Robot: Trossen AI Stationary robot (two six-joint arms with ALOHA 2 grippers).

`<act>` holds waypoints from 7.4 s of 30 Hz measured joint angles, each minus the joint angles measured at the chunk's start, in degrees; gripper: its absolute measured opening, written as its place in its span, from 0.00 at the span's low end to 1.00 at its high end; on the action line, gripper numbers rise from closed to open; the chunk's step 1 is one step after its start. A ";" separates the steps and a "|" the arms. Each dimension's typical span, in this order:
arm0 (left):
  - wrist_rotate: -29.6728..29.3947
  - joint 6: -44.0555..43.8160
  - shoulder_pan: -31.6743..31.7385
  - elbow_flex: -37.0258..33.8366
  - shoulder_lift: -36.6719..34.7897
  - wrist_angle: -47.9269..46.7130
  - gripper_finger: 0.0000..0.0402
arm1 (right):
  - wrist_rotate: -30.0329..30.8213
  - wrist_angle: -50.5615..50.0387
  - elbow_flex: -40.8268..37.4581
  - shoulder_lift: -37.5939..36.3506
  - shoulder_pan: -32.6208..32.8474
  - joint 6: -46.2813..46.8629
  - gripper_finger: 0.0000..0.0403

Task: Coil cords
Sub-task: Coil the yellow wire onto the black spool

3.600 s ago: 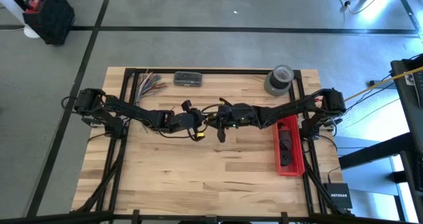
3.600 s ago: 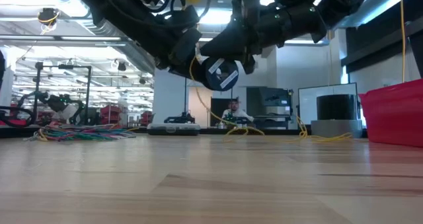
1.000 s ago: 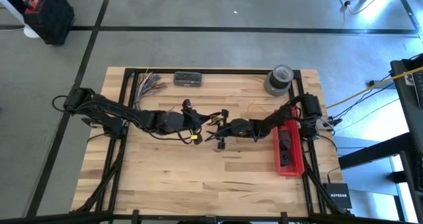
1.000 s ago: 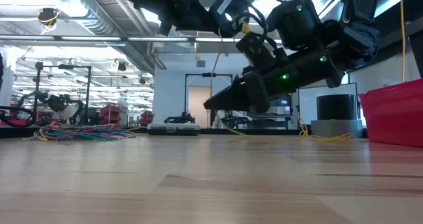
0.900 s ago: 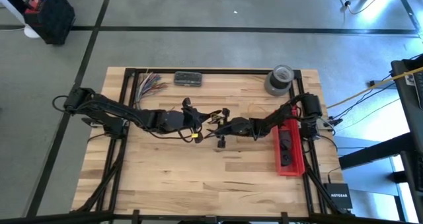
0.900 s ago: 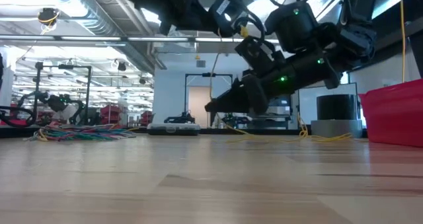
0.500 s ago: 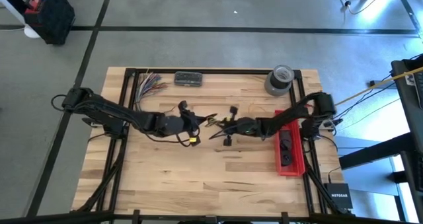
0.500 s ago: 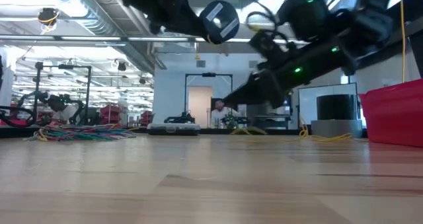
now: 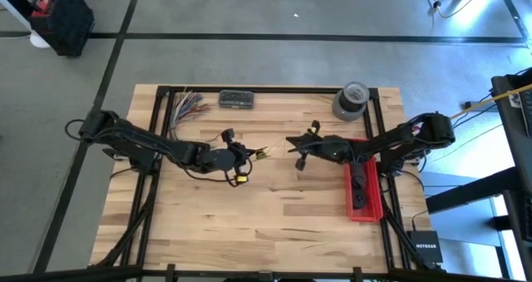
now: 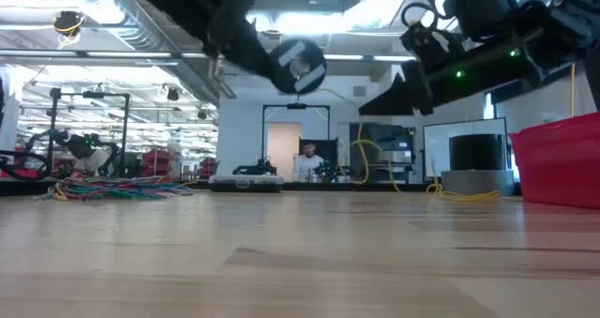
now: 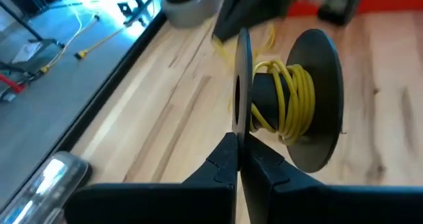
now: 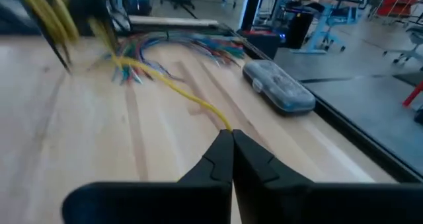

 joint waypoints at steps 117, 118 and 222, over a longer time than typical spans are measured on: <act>-37.06 4.10 -0.26 7.65 -24.98 -19.36 0.00 | -10.65 -40.80 12.52 7.74 6.54 -6.74 0.01; -38.72 5.21 0.16 7.61 -25.84 -19.48 0.00 | -10.65 -41.45 12.52 7.74 6.54 -6.03 0.01; -18.58 5.08 4.58 5.18 -2.79 -19.10 0.00 | -15.11 -30.20 23.34 -1.41 -11.60 0.23 0.01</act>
